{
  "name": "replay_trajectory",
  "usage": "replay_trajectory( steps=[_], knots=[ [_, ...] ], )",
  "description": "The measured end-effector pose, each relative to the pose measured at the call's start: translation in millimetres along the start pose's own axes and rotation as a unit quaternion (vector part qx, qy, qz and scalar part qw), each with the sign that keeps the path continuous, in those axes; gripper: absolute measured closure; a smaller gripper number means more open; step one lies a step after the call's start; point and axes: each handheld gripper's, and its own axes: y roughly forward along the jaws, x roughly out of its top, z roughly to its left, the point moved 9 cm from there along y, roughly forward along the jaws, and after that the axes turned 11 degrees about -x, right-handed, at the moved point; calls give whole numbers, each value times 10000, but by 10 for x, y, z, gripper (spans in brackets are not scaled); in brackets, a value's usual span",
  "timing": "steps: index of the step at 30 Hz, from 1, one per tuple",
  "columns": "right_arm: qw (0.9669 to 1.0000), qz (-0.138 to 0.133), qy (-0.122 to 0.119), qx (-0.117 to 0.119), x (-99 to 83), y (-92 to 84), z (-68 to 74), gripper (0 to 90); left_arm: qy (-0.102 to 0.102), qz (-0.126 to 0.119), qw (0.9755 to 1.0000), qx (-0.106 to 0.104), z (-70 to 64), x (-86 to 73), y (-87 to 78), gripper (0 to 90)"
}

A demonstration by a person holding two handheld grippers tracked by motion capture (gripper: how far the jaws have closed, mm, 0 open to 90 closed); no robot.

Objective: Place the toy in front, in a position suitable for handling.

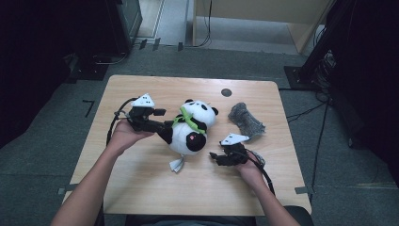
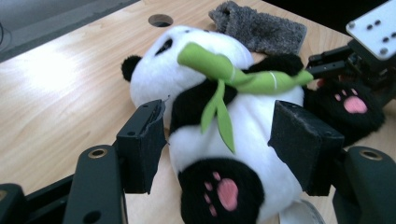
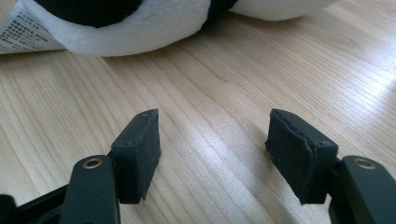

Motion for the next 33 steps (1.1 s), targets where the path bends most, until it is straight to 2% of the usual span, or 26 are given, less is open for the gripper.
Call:
replay_trajectory(
  steps=[6,7,12,17,25,33],
  knots=[
    [10000,-50,-14,11,-10,3,-7,319,62,66,9999,-89,78,87,73,370],
    [10000,-40,-52,30,-12,5,-1,283,105,112,9998,-145,80,118,106,370],
    [9999,-10,-76,67,-16,8,14,244,153,151,9995,-236,105,185,184,384],
    [9999,7,-125,103,-20,10,25,217,277,345,9986,-278,151,261,291,397],
    [9999,18,-117,96,-22,9,30,207,175,403,9981,-443,212,269,400,421],
    [9999,19,-117,89,-22,9,32,204,254,508,9967,-575,204,222,481,451]
  ],
)
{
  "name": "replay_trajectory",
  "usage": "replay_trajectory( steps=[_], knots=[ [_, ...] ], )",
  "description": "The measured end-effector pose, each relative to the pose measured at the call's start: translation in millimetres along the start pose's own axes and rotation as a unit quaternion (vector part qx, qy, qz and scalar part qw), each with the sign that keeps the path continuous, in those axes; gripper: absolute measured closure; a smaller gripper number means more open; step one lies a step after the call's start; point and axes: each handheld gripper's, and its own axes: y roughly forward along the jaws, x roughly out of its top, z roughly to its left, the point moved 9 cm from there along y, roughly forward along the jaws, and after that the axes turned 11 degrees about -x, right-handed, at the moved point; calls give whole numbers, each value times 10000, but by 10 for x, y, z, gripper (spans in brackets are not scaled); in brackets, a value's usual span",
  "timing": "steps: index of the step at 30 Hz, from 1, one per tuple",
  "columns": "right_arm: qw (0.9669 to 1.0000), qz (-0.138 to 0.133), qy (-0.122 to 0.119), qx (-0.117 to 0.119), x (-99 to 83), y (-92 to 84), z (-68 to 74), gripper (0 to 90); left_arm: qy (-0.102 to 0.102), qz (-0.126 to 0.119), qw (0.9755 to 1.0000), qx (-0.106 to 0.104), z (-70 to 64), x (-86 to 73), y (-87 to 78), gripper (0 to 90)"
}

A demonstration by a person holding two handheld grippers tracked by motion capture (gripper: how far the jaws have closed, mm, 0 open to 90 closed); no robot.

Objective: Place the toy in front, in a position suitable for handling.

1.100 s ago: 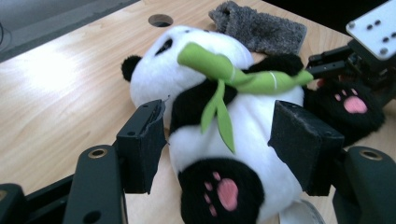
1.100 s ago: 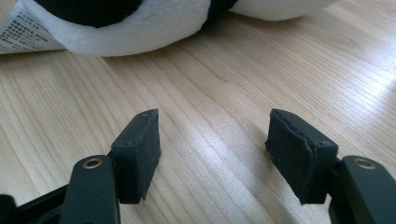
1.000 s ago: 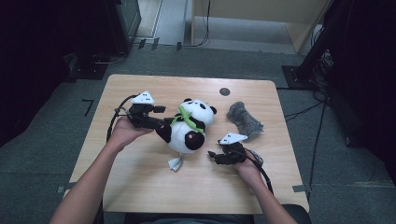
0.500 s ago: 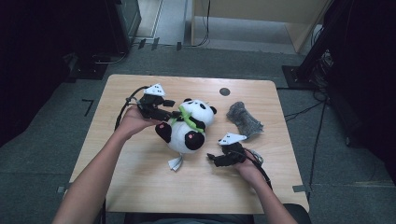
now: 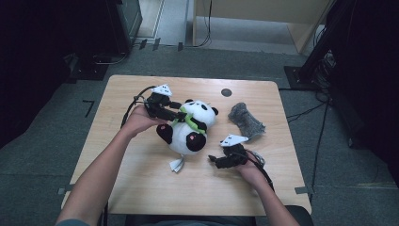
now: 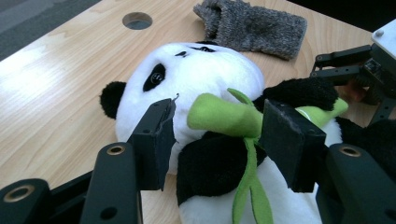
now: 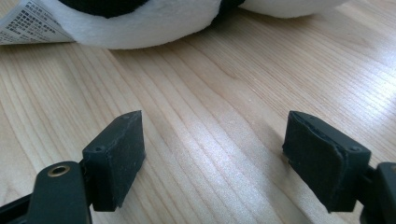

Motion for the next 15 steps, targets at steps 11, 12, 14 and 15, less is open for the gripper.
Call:
replay_trajectory(
  steps=[11,12,14,15],
  knots=[
    [10000,-6,-4,-14,1,3,2,199,-4,-8,10000,-74,20,23,30,542],
    [10000,-4,1,-18,1,3,4,198,-30,36,10000,-68,26,34,31,545],
    [10000,17,32,-24,-1,0,10,195,11,153,9998,-93,13,79,28,594],
    [10000,17,32,-24,-1,0,10,195,11,153,9998,-93,13,79,28,615]
  ],
)
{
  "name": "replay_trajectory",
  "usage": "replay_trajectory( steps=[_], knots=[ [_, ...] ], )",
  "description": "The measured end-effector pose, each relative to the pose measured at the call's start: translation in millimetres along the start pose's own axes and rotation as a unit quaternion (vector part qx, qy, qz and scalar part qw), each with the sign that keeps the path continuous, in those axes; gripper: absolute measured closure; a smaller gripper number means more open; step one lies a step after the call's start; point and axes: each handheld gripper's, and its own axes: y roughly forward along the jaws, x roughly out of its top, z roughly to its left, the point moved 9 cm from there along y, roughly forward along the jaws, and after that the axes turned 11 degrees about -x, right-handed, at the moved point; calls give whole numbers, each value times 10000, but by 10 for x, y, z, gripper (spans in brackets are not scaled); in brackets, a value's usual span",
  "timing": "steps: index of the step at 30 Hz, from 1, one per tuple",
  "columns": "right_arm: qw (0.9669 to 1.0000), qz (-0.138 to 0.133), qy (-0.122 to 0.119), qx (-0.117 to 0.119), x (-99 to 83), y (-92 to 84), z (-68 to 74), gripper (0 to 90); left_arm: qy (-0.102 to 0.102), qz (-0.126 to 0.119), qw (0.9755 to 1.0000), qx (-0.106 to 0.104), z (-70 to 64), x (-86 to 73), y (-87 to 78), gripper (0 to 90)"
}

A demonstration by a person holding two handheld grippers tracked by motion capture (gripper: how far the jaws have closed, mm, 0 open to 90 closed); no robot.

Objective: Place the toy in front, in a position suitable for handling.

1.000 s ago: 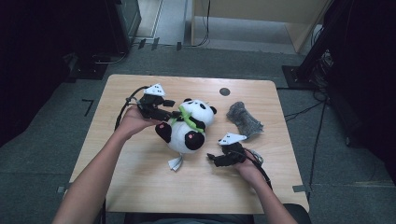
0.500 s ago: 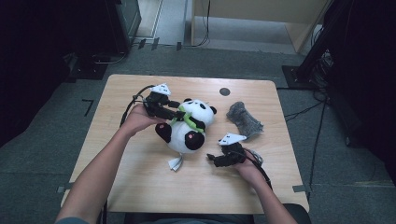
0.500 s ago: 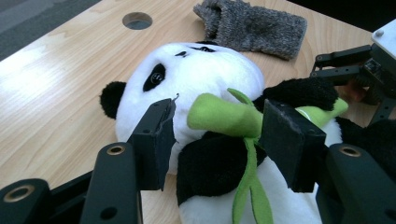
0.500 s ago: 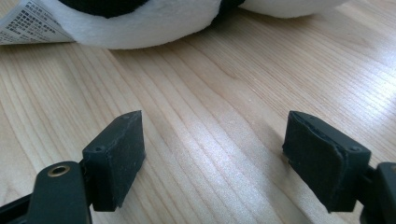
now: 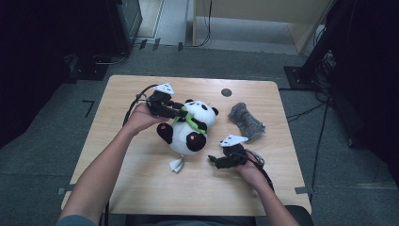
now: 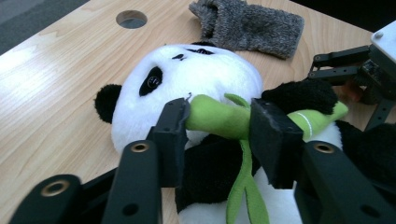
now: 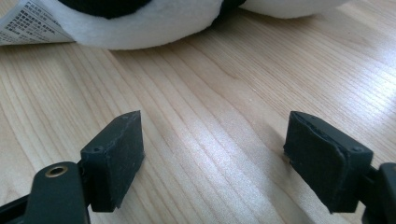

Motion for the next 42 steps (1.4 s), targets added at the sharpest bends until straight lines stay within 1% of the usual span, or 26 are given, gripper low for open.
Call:
replay_trajectory(
  steps=[1,3,6,7,9,10,12,15,17,19,20,21,23,24,25,26,27,28,29,31,34,35,36,38,40,42],
  knots=[
    [10000,2,-2,1,0,0,0,194,67,61,9999,51,-7,24,-7,655],
    [10000,2,5,2,0,-1,2,194,86,109,9999,90,-6,35,-22,723],
    [10000,4,1,-2,-1,-1,2,193,-9,155,9998,144,-10,34,-39,811],
    [10000,4,1,-2,-1,-1,2,193,-9,155,9998,144,-10,34,-39,828],
    [10000,3,9,-2,-1,-1,4,193,-159,196,9996,140,-35,42,-54,856],
    [10000,3,9,-2,-1,-1,4,193,-159,196,9996,140,-35,42,-54,863],
    [10000,4,8,-1,-1,-1,4,192,-235,98,9997,69,-88,96,-93,873],
    [10000,5,10,-2,-1,-1,4,192,-285,14,9996,84,-119,138,-129,879],
    [10000,9,9,-7,-1,-1,5,190,-366,-74,9992,119,-134,176,-168,882],
    [10000,8,13,-11,0,0,6,188,-371,-154,9990,199,-147,215,-219,883],
    [10000,6,15,-14,0,0,8,188,-463,-310,9981,257,-157,259,-272,884],
    [10000,6,15,-14,0,0,8,188,-463,-310,9981,257,-157,259,-272,884],
    [10000,4,15,-15,1,1,9,186,-654,-532,9957,384,-165,306,-391,884],
    [10000,4,15,-15,1,1,9,186,-654,-532,9957,384,-165,306,-391,884],
    [10000,5,16,-14,1,0,9,186,-677,-567,9949,481,-172,307,-439,884],
    [10000,-4,12,-10,2,1,9,185,-807,-650,9926,628,-170,289,-511,884],
    [10000,-4,12,-10,2,1,9,185,-807,-650,9926,628,-170,289,-511,884],
    [10000,0,8,-11,1,1,9,185,-941,-796,9898,707,-170,273,-555,884],
    [10000,-16,-12,-8,4,4,7,183,-1043,-887,9880,718,-176,254,-586,885],
    [10000,-10,-12,-6,4,5,9,178,-1159,-990,9849,824,-190,209,-626,885],
    [10000,-2,-24,-4,4,8,12,169,-1228,-1050,9807,1102,-226,119,-662,884],
    [10000,-2,-24,-4,4,8,12,169,-1228,-1050,9807,1102,-226,119,-662,884],
    [10000,1,-19,-3,4,8,14,167,-1301,-1081,9795,1097,-236,89,-664,884],
    [10000,5,-19,-1,5,9,16,164,-1359,-1123,9782,1098,-253,58,-661,884],
    [10000,12,-14,12,6,11,21,158,-1396,-1156,9764,1177,-265,43,-658,884],
    [10000,14,-14,14,6,12,22,156,-1403,-1145,9759,1216,-264,43,-658,884]
  ],
)
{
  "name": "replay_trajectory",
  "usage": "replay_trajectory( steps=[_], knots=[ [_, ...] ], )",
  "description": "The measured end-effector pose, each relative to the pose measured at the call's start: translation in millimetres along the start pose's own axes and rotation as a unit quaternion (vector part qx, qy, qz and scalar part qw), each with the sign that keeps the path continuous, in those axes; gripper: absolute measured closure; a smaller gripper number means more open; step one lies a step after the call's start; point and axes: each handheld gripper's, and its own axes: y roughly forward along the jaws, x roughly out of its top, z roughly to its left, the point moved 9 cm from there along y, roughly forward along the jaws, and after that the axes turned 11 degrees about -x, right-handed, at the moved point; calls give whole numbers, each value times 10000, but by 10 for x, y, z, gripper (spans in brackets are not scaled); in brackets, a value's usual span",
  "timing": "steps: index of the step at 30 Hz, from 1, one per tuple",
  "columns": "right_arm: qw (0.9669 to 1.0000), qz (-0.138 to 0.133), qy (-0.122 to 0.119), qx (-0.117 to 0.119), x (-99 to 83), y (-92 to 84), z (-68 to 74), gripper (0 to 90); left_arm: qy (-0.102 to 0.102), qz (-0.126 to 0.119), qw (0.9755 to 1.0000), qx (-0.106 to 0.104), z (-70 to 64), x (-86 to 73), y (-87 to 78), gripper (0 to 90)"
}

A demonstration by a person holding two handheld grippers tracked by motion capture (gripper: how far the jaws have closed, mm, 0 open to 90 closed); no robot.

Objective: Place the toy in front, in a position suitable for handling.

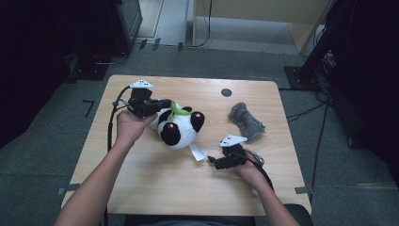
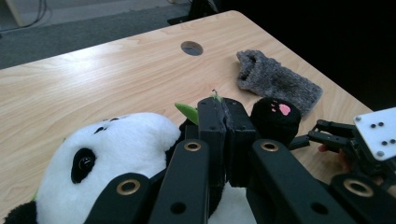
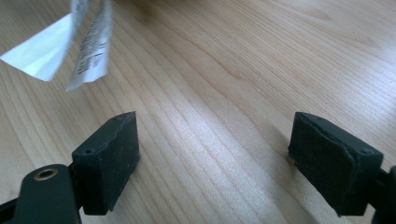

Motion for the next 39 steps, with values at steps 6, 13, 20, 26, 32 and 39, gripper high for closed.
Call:
replay_trajectory(
  steps=[6,13,20,26,32,39],
  knots=[
    [10000,-1,-20,8,2,3,0,154,-1,-151,9998,116,-9,-82,-10,883],
    [10000,3,-18,10,2,4,1,153,-43,-52,9999,-117,36,-266,59,875],
    [10000,1,-23,5,4,6,0,151,62,-151,9990,-415,55,-275,33,712],
    [10000,2,-19,5,4,6,0,151,616,8,9973,-397,101,-321,74,453],
    [10000,1,-21,0,4,6,-1,151,714,276,9956,-547,150,-413,115,436],
    [10000,3,-22,-2,4,6,-1,151,889,368,9920,-812,155,-483,37,474]
  ],
)
